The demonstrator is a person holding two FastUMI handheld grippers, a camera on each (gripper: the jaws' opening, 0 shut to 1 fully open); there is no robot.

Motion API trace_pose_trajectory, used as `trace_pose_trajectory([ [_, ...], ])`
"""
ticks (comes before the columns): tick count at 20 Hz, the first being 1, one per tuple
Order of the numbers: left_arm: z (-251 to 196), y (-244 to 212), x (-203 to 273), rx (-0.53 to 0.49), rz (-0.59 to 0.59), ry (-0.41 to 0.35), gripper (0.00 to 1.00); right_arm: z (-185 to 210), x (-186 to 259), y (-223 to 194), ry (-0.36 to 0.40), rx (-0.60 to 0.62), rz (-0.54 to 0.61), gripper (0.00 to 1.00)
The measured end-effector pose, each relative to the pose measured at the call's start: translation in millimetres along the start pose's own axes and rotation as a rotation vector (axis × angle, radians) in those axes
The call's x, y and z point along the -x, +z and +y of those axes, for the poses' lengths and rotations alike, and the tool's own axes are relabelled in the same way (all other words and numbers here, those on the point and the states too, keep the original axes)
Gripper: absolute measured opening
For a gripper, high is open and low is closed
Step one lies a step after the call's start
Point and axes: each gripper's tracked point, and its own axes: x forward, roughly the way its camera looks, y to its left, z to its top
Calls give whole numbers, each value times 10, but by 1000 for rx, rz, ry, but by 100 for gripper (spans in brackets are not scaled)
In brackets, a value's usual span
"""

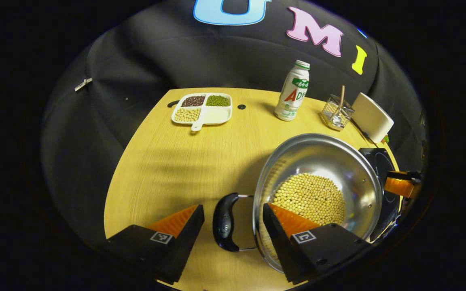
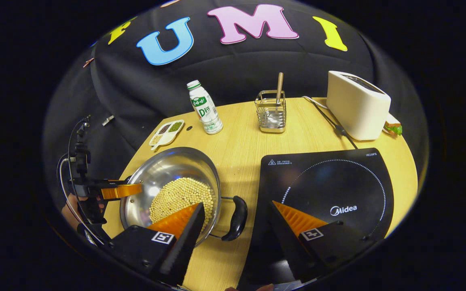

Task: First push the handle of the pot to place it horizontally, then grasp the pot with both hands and set it on the induction cooktop.

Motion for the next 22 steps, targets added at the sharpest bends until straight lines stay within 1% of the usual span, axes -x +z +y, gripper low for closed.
trace_pose_trajectory([
  [5, 3, -58, 1, 21, 9, -30, 93, 118, -173, -163, 5, -19, 66, 97],
  [6, 9, -62, 9, 26, 8, -33, 93, 151, -176, -90, 12, -20, 53, 91],
  [8, 26, -70, 21, 45, 10, -39, 92, 209, -246, -189, 19, -29, 88, 91],
  [9, 34, -75, 23, 51, 11, -42, 93, 205, -288, -239, 7, -31, 111, 91],
  [11, 65, -86, 14, 45, 17, -32, 92, 230, -378, -213, -1, -33, 106, 90],
  [13, 86, -94, -14, 42, 23, -20, 93, 166, -467, -206, -39, -28, 108, 89],
  [14, 100, -88, -29, 42, 26, -16, 93, 147, -499, -203, -50, -33, 114, 82],
  [15, 107, -93, -38, 41, 27, -14, 93, 161, -548, -192, -53, -44, 113, 76],
  [16, 120, -87, -46, 41, 25, -13, 93, 185, -590, -203, -54, -45, 119, 74],
  [20, 161, -95, -84, 37, 25, -10, 93, 209, -754, -222, -71, -12, 131, 74],
  [22, 170, -94, -97, 37, 23, -11, 93, 152, -828, -257, -100, 8, 137, 74],
])
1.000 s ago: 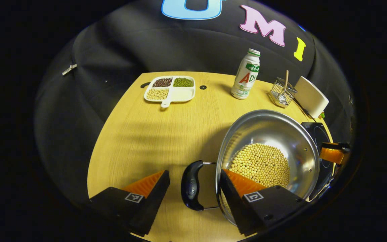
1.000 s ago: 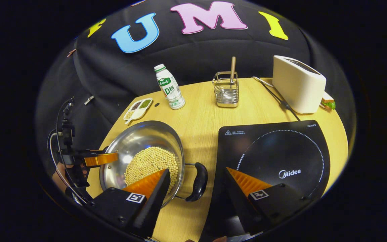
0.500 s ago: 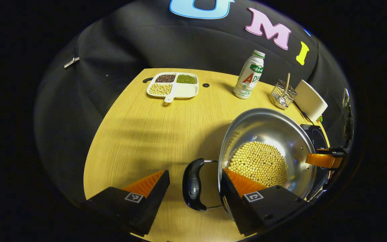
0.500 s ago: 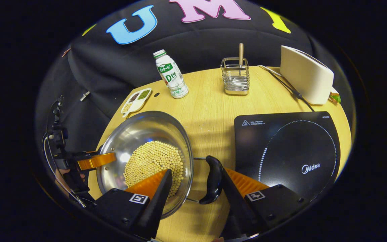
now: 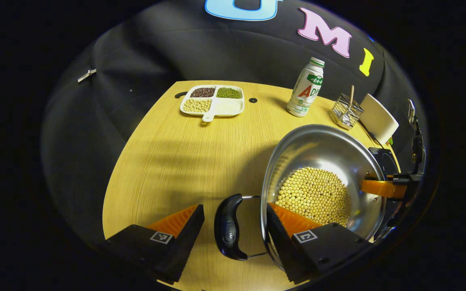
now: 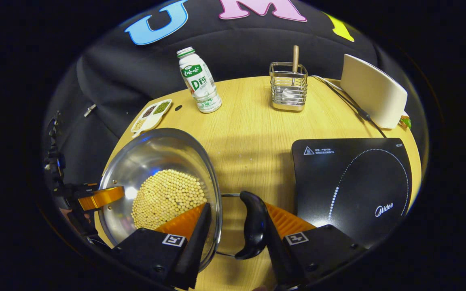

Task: First push the handle of the pot to place it horizontally, then grasp the pot with both hands and set it on the induction cooktop.

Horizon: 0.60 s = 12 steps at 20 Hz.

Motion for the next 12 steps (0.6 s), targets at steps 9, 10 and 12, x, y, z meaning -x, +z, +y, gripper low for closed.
trace_pose_trajectory([
  [9, -128, -39, -3, 44, -8, -43, 62, 6, 60, 53, -10, -15, -13, 54],
  [10, -138, -38, 26, 55, -12, -43, 61, 8, 99, 32, -7, -15, -9, 52],
  [12, -147, -22, 138, 54, -23, -35, 60, 26, 154, 43, 7, -18, -5, 56],
])
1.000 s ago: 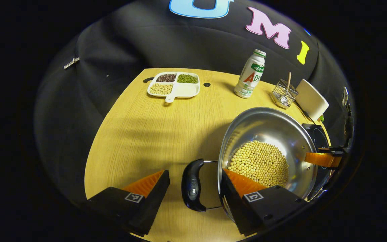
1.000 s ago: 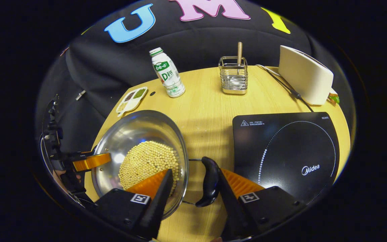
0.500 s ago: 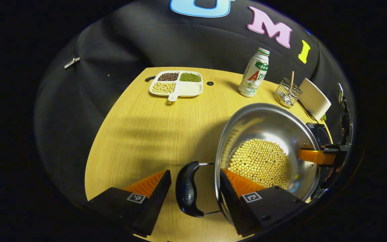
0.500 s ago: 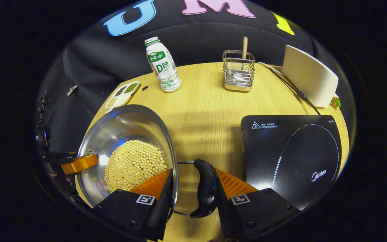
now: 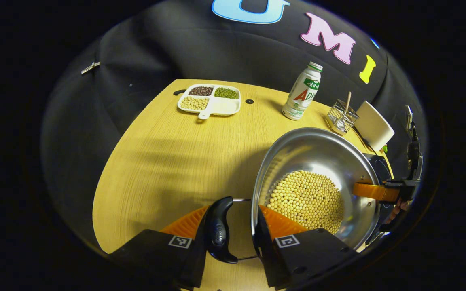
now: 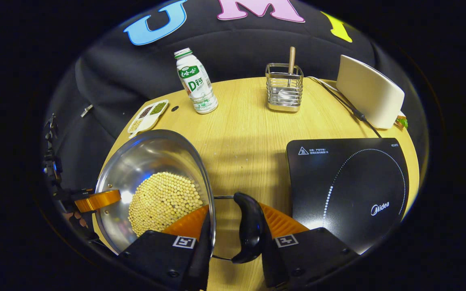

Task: First push the handle of the pot to place it horizontally, then grasp the pot with both hands and set it on the induction cooktop.

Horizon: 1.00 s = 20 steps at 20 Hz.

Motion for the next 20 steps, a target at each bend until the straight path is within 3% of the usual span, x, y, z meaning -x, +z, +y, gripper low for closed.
trace_pose_trajectory([
  [9, -455, 152, 524, -50, -5, 23, 59, -220, 594, 152, 21, -18, 6, 55],
  [18, -1497, 159, 658, -58, -20, -27, 59, -1110, 1196, 304, -23, -21, -9, 55],
  [19, -1623, 137, 651, -61, -19, -33, 59, -1242, 1250, 293, -30, -25, -9, 51],
  [20, -1747, 133, 645, -70, -18, -39, 59, -1365, 1288, 285, -34, -31, -8, 55],
])
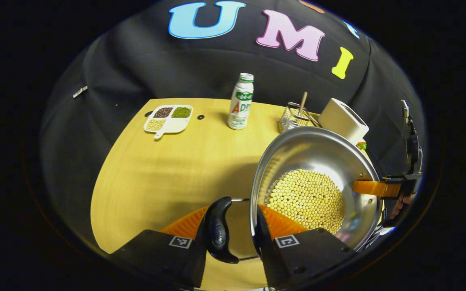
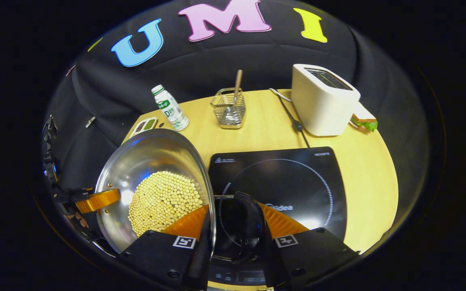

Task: First push the handle of the pot to place it horizontally, then grasp the pot with both hands and set it on the induction cooktop.

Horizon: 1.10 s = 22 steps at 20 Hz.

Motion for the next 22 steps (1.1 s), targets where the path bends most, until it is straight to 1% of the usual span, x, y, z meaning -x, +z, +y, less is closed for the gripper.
trace_pose_trajectory([
  [1, -129, 0, -11, -8, 2, -5, 59, -124, 37, 2, -3, -5, -1, 51],
  [2, -251, 4, -30, -15, 6, -9, 59, -244, 70, -7, -7, -13, -1, 55],
  [3, -362, -1, -55, -24, 9, -13, 59, -369, 87, -12, -10, -21, 2, 51],
  [4, -478, 4, -82, -32, 9, -15, 60, -487, 113, -26, -12, -30, 3, 51],
  [5, -598, 8, -109, -38, 7, -17, 59, -606, 131, -34, -14, -36, 8, 55],
  [8, -951, 4, -192, -47, 11, -29, 59, -964, 181, -25, -25, -51, 12, 55],
  [9, -1066, 1, -244, -48, 15, -34, 60, -1082, 187, -15, -29, -53, 12, 51],
  [10, -1172, 0, -276, -48, 16, -38, 59, -1186, 195, -15, -34, -57, 12, 55],
  [12, -1354, 8, -349, -53, 18, -44, 59, -1384, 197, -1, -39, -64, 9, 55],
  [13, -1438, 15, -390, -58, 19, -46, 59, -1478, 201, 4, -40, -69, 9, 51],
  [14, -1513, 20, -428, -60, 19, -47, 59, -1550, 190, 6, -41, -73, 8, 55],
  [15, -1579, 15, -456, -61, 20, -47, 59, -1621, 179, 13, -41, -77, 8, 55],
  [16, -1639, 21, -495, -63, 21, -48, 60, -1689, 176, 13, -42, -81, 8, 51],
  [17, -1678, 15, -519, -63, 23, -46, 59, -1747, 153, 18, -43, -83, 8, 55],
  [18, -1715, 17, -556, -62, 24, -45, 60, -1778, 123, 12, -42, -85, 9, 51],
  [19, -1735, 10, -583, -62, 24, -43, 59, -1818, 102, 18, -41, -88, 10, 55],
  [20, -1748, 19, -616, -62, 23, -40, 59, -1834, 86, 11, -39, -89, 11, 51],
  [21, -1749, 22, -629, -62, 22, -38, 59, -1836, 59, 21, -37, -89, 9, 55],
  [22, -1745, 27, -644, -61, 21, -37, 59, -1847, 36, 22, -36, -88, 8, 55],
])
